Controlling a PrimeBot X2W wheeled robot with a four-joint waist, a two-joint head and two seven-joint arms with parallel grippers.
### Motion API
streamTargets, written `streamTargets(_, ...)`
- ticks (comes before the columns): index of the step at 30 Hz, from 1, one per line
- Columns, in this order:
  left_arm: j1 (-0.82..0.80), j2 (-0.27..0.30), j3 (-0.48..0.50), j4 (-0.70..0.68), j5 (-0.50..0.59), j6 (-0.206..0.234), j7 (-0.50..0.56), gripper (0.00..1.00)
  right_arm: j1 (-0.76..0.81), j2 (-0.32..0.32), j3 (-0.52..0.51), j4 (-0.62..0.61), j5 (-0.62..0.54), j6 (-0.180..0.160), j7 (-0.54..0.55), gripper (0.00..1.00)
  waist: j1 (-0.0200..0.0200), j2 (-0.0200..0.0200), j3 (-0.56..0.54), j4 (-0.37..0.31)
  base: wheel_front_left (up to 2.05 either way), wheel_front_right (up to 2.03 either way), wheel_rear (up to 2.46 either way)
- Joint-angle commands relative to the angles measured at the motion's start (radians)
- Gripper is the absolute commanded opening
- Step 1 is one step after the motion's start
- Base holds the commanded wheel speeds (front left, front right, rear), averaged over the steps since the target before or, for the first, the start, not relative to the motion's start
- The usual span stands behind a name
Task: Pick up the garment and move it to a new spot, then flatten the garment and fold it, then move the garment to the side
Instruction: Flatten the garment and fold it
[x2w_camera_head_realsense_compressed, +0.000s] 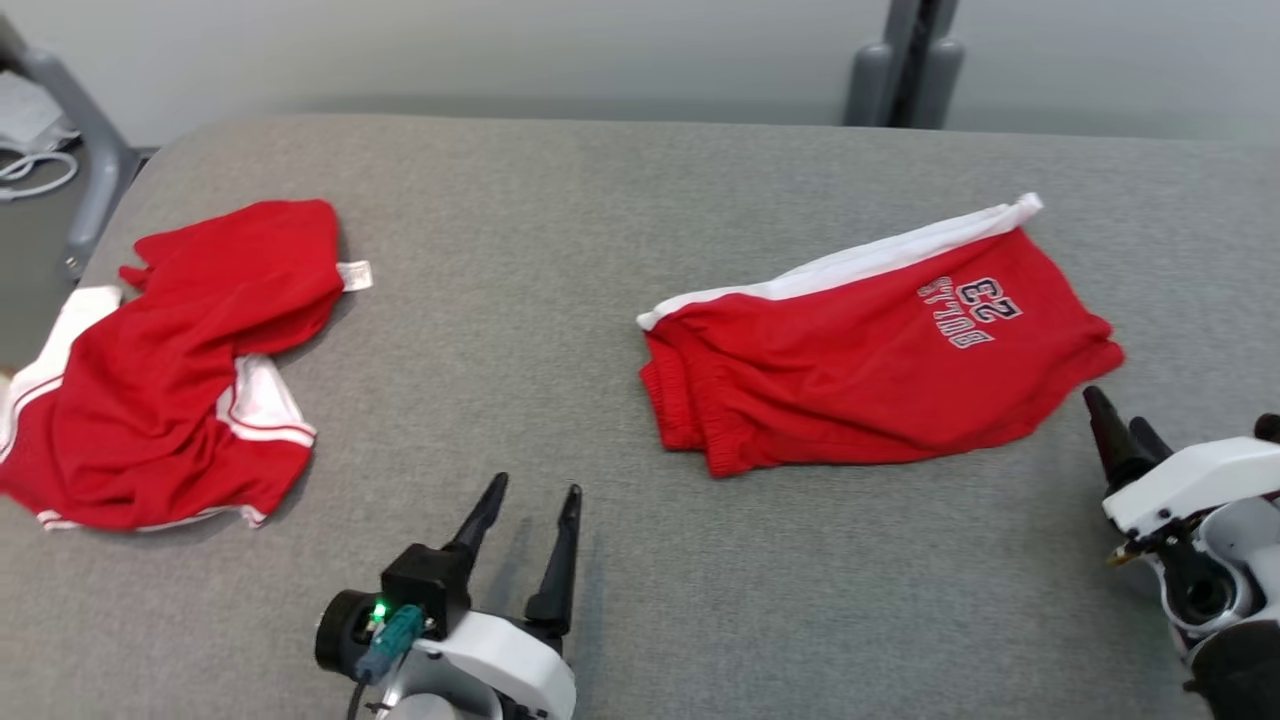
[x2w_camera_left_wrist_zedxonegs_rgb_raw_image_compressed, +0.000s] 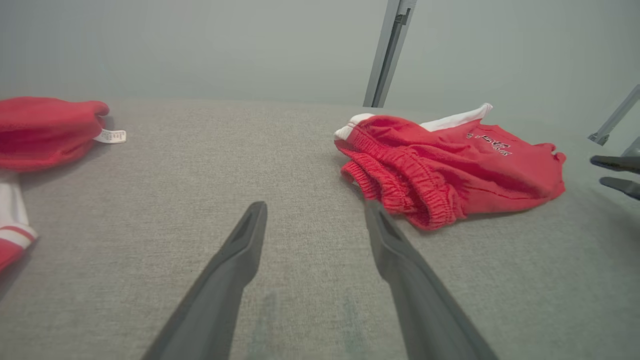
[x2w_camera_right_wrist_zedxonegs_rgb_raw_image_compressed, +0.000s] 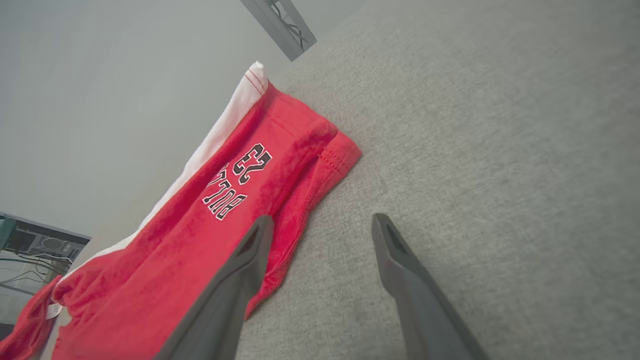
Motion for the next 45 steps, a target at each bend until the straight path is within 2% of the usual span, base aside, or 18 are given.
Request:
streamTargets(1, -0.018, 0.004, -0.010, -0.002, 0.002, -0.005, -0.004, 1.00, -0.015, -0.009, -0.011, 0.005, 0.029, 0.000, 0.018, 1.00, 0.0000, 0.0000, 0.022, 0.031, 0.00, 0.00, 0.00)
streamTargets(5, -0.024, 0.002, -0.058, -0.005, -0.011, 0.011, -0.004, 1.00, -0.043, -0.028, -0.041, 0.029, 0.109, 0.000, 0.069, 1.00, 0.0000, 0.0000, 0.046, 0.073, 0.00, 0.00, 0.00)
streamTargets(13, -0.045, 0.002, -0.087, -0.013, -0.020, 0.022, -0.004, 1.00, -0.081, -0.037, -0.063, 0.092, 0.187, 0.000, 0.129, 1.00, 0.0000, 0.0000, 0.080, 0.111, 0.00, 0.00, 0.00)
streamTargets(27, -0.070, 0.002, -0.118, -0.042, -0.058, 0.048, -0.004, 1.00, -0.145, -0.037, -0.034, 0.151, 0.207, 0.000, 0.152, 1.00, 0.0000, 0.0000, 0.113, 0.150, 0.00, 0.00, 0.00)
streamTargets(28, -0.069, 0.002, -0.119, -0.043, -0.059, 0.051, -0.004, 1.00, -0.147, -0.037, -0.028, 0.152, 0.205, 0.000, 0.152, 0.83, 0.0000, 0.0000, 0.113, 0.151, 0.00, 0.00, 0.00)
streamTargets(29, -0.069, 0.002, -0.119, -0.043, -0.057, 0.052, -0.004, 1.00, -0.148, -0.039, -0.022, 0.150, 0.201, 0.000, 0.147, 0.31, 0.0000, 0.0000, 0.113, 0.153, 0.00, 0.00, 0.00)
streamTargets(30, -0.070, 0.002, -0.118, -0.044, -0.059, 0.054, -0.004, 1.00, -0.148, -0.040, -0.016, 0.147, 0.198, 0.000, 0.144, 0.00, 0.0000, 0.0000, 0.113, 0.153, 0.00, 0.00, 0.00)
streamTargets(37, -0.063, 0.002, -0.109, -0.046, -0.061, 0.056, -0.004, 1.00, -0.133, -0.045, 0.006, 0.132, 0.202, 0.000, 0.098, 0.00, 0.0000, 0.0000, 0.103, 0.142, 0.00, 0.00, 0.00)
streamTargets(45, -0.056, 0.002, -0.091, -0.042, -0.048, 0.050, -0.004, 1.00, -0.092, -0.046, -0.019, 0.094, 0.259, 0.000, 0.009, 0.00, 0.0000, 0.0000, 0.077, 0.093, 0.00, 0.00, 0.00)
